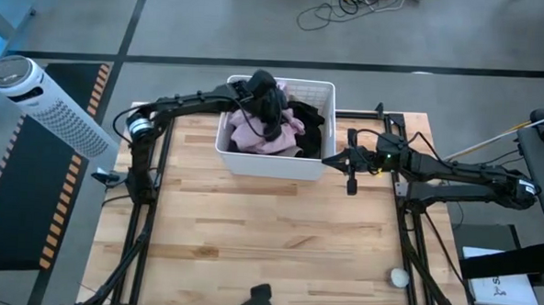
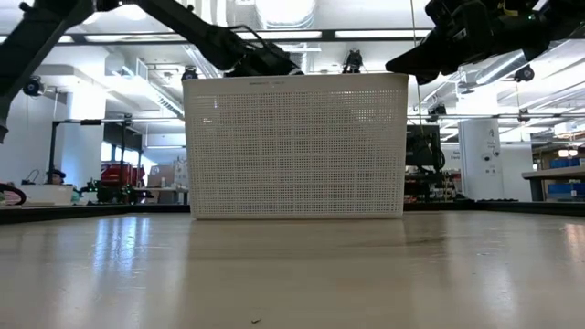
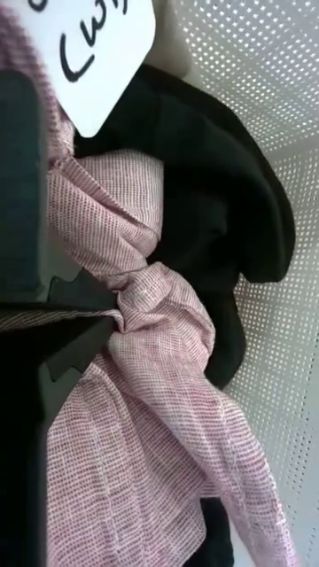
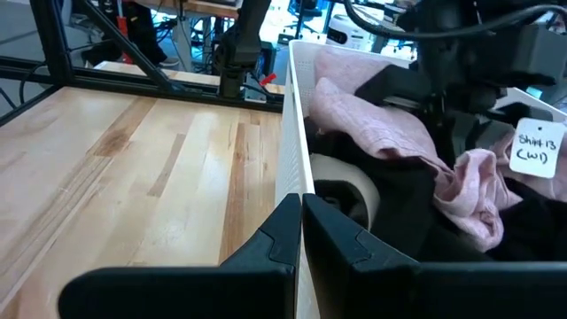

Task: Sort clothes
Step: Put the pink shirt into the laundry bin

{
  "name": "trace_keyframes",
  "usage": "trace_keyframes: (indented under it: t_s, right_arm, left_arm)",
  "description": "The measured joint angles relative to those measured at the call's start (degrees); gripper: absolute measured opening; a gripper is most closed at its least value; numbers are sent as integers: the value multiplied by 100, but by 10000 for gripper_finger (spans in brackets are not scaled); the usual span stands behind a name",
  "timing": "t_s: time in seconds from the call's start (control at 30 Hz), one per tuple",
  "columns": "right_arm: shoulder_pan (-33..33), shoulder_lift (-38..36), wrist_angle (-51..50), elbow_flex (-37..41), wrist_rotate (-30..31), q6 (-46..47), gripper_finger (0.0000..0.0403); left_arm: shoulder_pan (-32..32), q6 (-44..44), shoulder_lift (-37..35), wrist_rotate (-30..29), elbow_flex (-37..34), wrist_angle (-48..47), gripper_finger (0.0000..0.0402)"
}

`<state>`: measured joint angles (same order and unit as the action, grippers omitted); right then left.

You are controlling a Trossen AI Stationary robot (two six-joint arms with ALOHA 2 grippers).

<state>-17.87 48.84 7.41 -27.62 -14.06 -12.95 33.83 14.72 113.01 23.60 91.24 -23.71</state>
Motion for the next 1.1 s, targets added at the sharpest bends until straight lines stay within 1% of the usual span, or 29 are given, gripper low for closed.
trace_keyframes:
  t_s: [0.1,0.2,0.33,0.4,0.5,0.63,0.7,0.8,0.87,0.97,1.1]
  right_arm:
    - [2,0,2,4,0,2,0]
    - [1,-2,16,16,0,7,0]
    - [1,-2,37,35,0,17,0]
    - [0,-2,38,35,1,43,0]
    - [1,-2,39,42,1,73,0]
    - [2,-2,42,64,0,74,0]
    - [2,-2,42,70,2,68,0]
    - [2,-2,58,70,7,55,0]
    - [0,0,30,78,2,63,0]
    - [2,65,-248,157,16,73,0]
    - [-4,88,133,130,13,-19,0]
  left_arm:
    - [80,-20,82,253,0,143,1]
    - [118,-22,87,332,-43,276,1]
    - [168,-91,68,478,-344,767,0]
    - [174,-186,54,587,-609,1166,0]
    - [165,-197,-74,591,-1045,1732,0]
    - [156,-203,-481,573,-1679,2548,0]
    - [159,-267,-740,556,-2108,3103,0]
    - [219,-576,-1065,543,-2799,4190,0]
    - [280,-802,-1192,539,-3147,4576,0]
    - [325,-878,-1252,543,-3371,4612,0]
    - [320,-870,-1345,545,-3401,4537,0]
